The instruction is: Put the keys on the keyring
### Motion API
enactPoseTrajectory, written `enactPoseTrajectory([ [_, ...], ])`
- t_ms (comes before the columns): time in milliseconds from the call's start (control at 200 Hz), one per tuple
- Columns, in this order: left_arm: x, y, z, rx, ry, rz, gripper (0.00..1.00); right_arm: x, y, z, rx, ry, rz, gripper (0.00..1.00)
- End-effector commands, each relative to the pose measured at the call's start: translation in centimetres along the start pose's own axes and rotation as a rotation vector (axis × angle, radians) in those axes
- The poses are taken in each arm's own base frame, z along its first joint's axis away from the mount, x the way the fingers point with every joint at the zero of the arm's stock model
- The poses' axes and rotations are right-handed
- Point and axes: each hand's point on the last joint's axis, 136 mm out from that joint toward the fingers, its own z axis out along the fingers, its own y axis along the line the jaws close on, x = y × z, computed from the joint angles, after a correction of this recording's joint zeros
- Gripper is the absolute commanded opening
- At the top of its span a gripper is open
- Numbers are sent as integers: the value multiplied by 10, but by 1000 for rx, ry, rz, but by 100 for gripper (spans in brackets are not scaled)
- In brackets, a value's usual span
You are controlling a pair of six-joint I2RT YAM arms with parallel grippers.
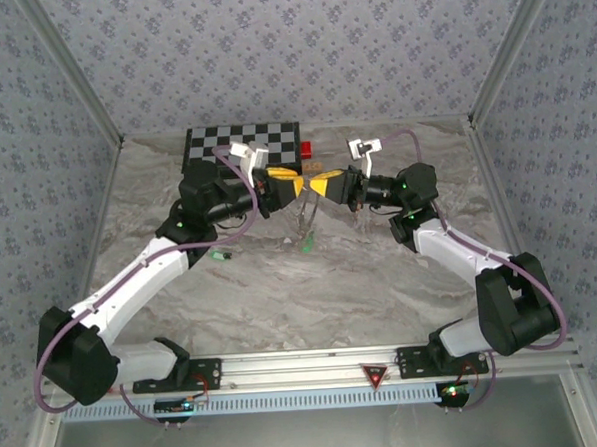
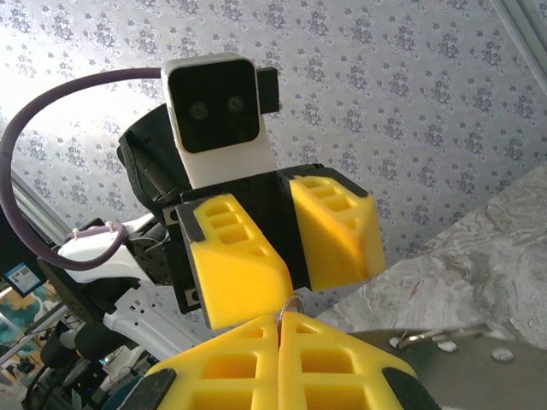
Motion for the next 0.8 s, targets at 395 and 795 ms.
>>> enactPoseTrajectory([
  [395,-5,-20,4,53,11,41,15,-7,12,-1,-15,-20,-67,0],
  [795,-11,-29,1,65,-4,60,0,-4,8,0,18,-7,-71,2],
])
